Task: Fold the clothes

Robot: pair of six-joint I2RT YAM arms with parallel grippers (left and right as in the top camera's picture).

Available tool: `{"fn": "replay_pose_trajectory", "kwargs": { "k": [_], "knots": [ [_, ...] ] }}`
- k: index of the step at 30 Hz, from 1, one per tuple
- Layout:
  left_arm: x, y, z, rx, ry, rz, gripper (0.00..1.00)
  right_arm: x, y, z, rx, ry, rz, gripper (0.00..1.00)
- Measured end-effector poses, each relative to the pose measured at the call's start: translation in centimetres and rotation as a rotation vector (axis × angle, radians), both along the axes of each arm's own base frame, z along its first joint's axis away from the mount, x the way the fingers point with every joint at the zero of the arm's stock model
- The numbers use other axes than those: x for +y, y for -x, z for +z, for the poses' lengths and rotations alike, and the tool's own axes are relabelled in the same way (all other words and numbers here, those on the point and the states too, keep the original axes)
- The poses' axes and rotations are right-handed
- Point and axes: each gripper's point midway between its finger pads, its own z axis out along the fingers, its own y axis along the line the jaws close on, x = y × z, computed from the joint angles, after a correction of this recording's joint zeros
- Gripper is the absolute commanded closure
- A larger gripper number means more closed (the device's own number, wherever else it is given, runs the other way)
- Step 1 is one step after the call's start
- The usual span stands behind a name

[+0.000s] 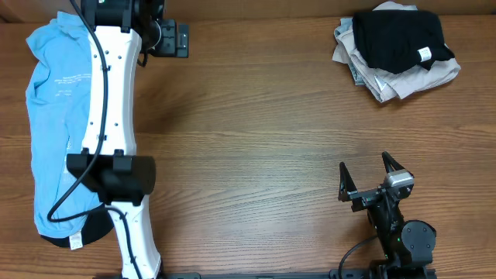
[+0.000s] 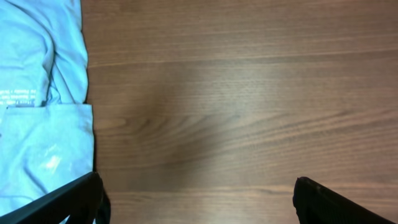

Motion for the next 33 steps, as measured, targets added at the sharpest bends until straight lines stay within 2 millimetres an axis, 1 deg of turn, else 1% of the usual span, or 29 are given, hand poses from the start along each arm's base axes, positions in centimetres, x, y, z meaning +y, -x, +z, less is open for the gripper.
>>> {"fn": "replay_pose_trajectory", "kwargs": {
  "k": [2, 4, 8, 10, 12, 14, 15, 17, 20, 23, 26, 28, 31, 33],
  "knots": [
    [-0.3, 1.7, 1.0, -0.008, 0.001, -0.01, 0.0, 0.0, 0.0, 0.0, 0.0, 0.0, 0.0, 0.0],
    [-0.4, 4.3, 2.6, -0.025, 0.003, -0.017, 0.0, 0.0, 0.0, 0.0, 0.0, 0.0, 0.0, 0.0],
    [0.1, 10.7, 7.1, -0.125, 0.006, -0.024, 0.0, 0.0, 0.0, 0.0, 0.001, 0.0, 0.0, 0.0],
    [0.8, 13.1, 9.8, -0.248, 0.011, -0.017, 0.0, 0.0, 0.0, 0.0, 0.001, 0.0, 0.0, 0.0],
    [1.5, 15.0, 11.7, -0.373, 0.014, -0.004, 0.0, 0.0, 0.0, 0.0, 0.001, 0.0, 0.0, 0.0],
    [1.9, 16.2, 13.5, -0.522, 0.023, 0.006, 0.0, 0.0, 0.0, 0.0, 0.0, 0.0, 0.0, 0.0],
    [2.1, 16.8, 14.0, -0.601, 0.028, 0.011, 0.0, 0.0, 0.0, 0.0, 0.0, 0.0, 0.0, 0.0],
    [2.3, 17.9, 14.2, -0.712, 0.038, 0.016, 0.0, 0.0, 0.0, 0.0, 0.001, 0.0, 0.0, 0.0],
    [2.6, 19.7, 12.9, -0.873, 0.077, 0.04, 0.0, 0.0, 0.0, 0.0, 0.0, 0.0, 0.0, 0.0],
    [2.9, 22.3, 9.4, -0.978, 0.127, 0.076, 0.0, 0.0, 0.0, 0.0, 0.001, 0.0, 0.0, 0.0],
    [2.8, 24.0, 5.8, -1.047, 0.167, 0.085, 0.0, 0.0, 0.0, 0.0, 0.0, -0.001, 0.0, 0.0],
    [2.7, 24.5, 3.3, -1.071, 0.181, 0.088, 0.0, 0.0, 0.0, 0.0, 0.0, 0.0, 0.0, 0.0],
    [2.7, 24.8, 0.0, -1.09, 0.191, 0.088, 0.0, 0.0, 0.0, 0.0, 0.001, 0.0, 0.0, 0.0],
    [2.7, 24.8, -1.3, -1.108, 0.191, 0.085, 0.0, 0.0, 0.0, 0.0, 0.001, 0.0, 0.0, 0.0]
  ]
}}
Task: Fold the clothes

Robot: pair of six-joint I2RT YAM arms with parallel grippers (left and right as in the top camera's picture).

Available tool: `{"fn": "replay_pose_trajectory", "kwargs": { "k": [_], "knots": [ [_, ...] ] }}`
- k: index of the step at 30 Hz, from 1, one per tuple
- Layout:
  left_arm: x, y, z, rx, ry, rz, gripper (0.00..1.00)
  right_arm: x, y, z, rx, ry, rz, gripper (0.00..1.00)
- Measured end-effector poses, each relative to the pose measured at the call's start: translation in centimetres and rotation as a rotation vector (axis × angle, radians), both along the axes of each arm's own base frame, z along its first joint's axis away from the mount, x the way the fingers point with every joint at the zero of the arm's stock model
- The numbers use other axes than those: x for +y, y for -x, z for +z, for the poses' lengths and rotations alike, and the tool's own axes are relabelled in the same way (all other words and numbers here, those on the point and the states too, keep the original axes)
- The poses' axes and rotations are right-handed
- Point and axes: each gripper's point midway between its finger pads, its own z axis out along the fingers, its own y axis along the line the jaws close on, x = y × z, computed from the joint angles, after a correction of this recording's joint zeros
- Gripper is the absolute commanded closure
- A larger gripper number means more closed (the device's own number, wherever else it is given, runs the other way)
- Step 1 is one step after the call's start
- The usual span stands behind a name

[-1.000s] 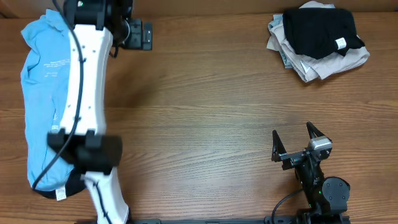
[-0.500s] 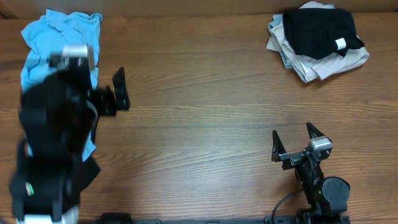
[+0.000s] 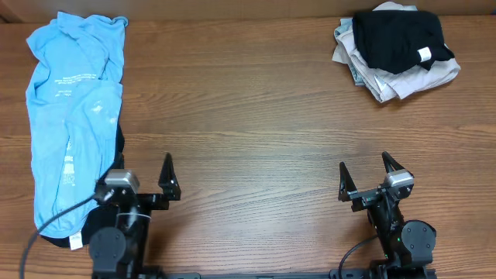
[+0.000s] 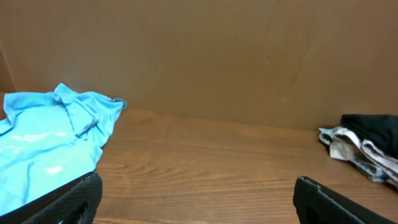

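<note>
A light blue shirt (image 3: 74,116) lies stretched along the table's left side, loosely laid with a dark garment (image 3: 93,229) showing under its near end. In the left wrist view the blue shirt (image 4: 43,149) sits at the left. A pile of clothes (image 3: 397,48), black on top of beige and grey, rests at the far right corner, and the pile (image 4: 367,146) shows at the right edge. My left gripper (image 3: 144,174) stands open at the near left beside the shirt, holding nothing. My right gripper (image 3: 364,177) stands open at the near right, empty.
A brown wall (image 4: 199,56) rises behind the far edge of the wooden table (image 3: 248,116). Both arm bases sit at the near edge.
My left arm was stretched to the far left corner with its gripper open beside the shirt; now it is drawn back to the near edge, still open. The right arm has not moved.
</note>
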Motion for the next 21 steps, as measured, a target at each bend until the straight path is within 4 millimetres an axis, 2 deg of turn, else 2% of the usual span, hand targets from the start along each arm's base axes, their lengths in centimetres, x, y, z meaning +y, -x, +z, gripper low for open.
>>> {"fn": "replay_pose_trajectory", "kwargs": {
  "k": [7, 14, 21],
  "knots": [
    [-0.1, -0.2, -2.8, -0.043, -0.07, -0.003, 0.0, 0.0, 0.0, 0.0, -0.001, 0.001, 0.0, 0.0],
    [-0.1, -0.5, -7.3, 0.063, -0.127, -0.009, 0.0, 0.0, 0.0, 0.0, 0.0, 0.0, 0.0, 0.0],
    [-0.1, -0.5, -7.2, 0.057, -0.144, -0.01, 0.0, 0.0, 0.0, 0.0, 0.0, 0.0, 0.0, 0.0]
  ]
}}
